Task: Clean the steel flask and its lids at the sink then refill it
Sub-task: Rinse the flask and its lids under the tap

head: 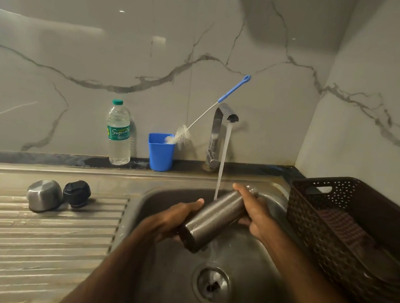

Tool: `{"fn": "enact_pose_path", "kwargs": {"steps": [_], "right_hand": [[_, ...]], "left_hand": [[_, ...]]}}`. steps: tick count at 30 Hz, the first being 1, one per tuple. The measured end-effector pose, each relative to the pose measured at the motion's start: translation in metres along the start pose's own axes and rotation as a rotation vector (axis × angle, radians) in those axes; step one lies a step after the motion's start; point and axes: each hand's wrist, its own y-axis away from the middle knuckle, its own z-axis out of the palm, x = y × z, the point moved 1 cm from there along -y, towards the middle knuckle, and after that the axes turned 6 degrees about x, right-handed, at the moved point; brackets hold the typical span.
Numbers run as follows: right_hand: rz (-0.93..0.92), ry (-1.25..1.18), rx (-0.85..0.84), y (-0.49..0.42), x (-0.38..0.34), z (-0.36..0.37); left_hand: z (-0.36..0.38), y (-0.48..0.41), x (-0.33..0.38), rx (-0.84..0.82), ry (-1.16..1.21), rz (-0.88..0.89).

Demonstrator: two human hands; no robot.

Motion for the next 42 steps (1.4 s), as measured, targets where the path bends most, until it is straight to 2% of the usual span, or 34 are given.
{"fn": "enact_pose_path", "kwargs": {"steps": [3,5,13,16,21,25,27,31,35,39,42], "right_hand": [[0.254,-0.146,-0.061,-0.005,0.005,-0.005],[0.336,-0.215,-0.088,-0.005,0.007,-0.003],[0.411,-0.31,-0.264,0.0,0.015,0.016],[0.426,-0.322,-0.282,0.002,0.014,0.016],[0.23,-0.338,-0.194,0.001,0.002,0.015],[-0.1,-0.233,0.084,0.004,-0.019,0.001],[-0.198,-0.216,0.189,0.005,-0.022,-0.004],[-0.163,-0.248,0.196,0.003,-0.022,-0.009],[-0.077,-0.286,0.02,0.002,-0.023,-0.013],[-0.091,-0.064,-0.193,0.015,-0.028,-0.014],[-0.071,0.149,-0.342,0.023,-0.028,-0.012]], "left_hand": [[-0.006,0.004,0.003,-0.036,0.246,0.021],[-0.007,0.008,0.009,-0.06,0.326,0.073],[-0.01,0.011,0.022,-0.162,0.484,0.138],[-0.009,0.014,0.024,-0.184,0.503,0.127],[-0.007,0.019,0.021,-0.226,0.37,0.12],[-0.005,0.02,0.015,-0.42,0.305,0.082],[-0.004,0.019,0.014,-0.435,0.277,0.1],[-0.005,0.017,0.017,-0.181,0.269,0.2],[-0.013,0.011,0.019,0.033,0.407,0.207],[-0.027,0.0,0.017,0.289,0.563,0.289],[-0.039,0.001,0.016,0.384,0.643,0.325]]}}
